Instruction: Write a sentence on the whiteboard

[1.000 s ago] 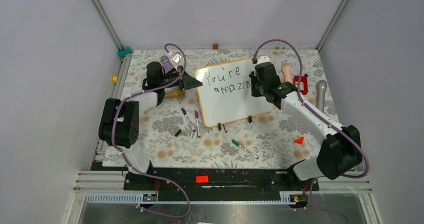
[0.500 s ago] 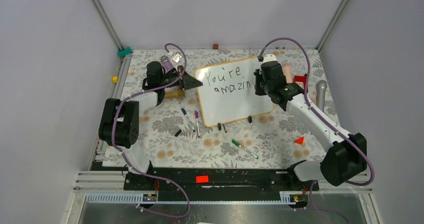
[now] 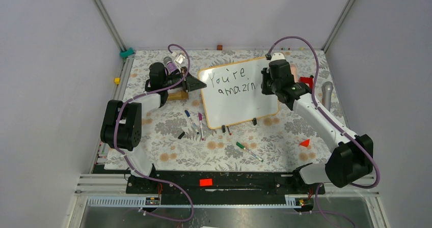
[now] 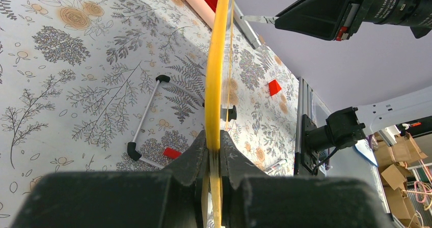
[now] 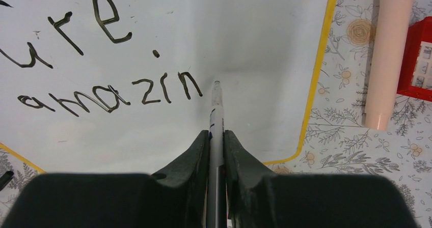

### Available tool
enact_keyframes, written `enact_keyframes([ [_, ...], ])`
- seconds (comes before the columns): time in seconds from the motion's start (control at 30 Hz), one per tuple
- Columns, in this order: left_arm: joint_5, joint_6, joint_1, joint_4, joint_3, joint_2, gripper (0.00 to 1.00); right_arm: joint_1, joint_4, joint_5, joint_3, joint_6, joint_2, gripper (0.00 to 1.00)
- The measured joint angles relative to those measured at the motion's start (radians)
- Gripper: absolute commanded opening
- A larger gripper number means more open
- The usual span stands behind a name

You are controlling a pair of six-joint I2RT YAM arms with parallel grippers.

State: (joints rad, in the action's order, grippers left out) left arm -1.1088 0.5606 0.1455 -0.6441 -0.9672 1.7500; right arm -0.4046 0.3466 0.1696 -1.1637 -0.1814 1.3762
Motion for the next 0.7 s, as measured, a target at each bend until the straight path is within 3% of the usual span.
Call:
enact_keyframes([
  [0.7,-0.002,-0.003,0.0,0.0,0.0,0.0,0.0,0.002,0.0,-0.026,-0.053,-0.001,0.068,0.0],
])
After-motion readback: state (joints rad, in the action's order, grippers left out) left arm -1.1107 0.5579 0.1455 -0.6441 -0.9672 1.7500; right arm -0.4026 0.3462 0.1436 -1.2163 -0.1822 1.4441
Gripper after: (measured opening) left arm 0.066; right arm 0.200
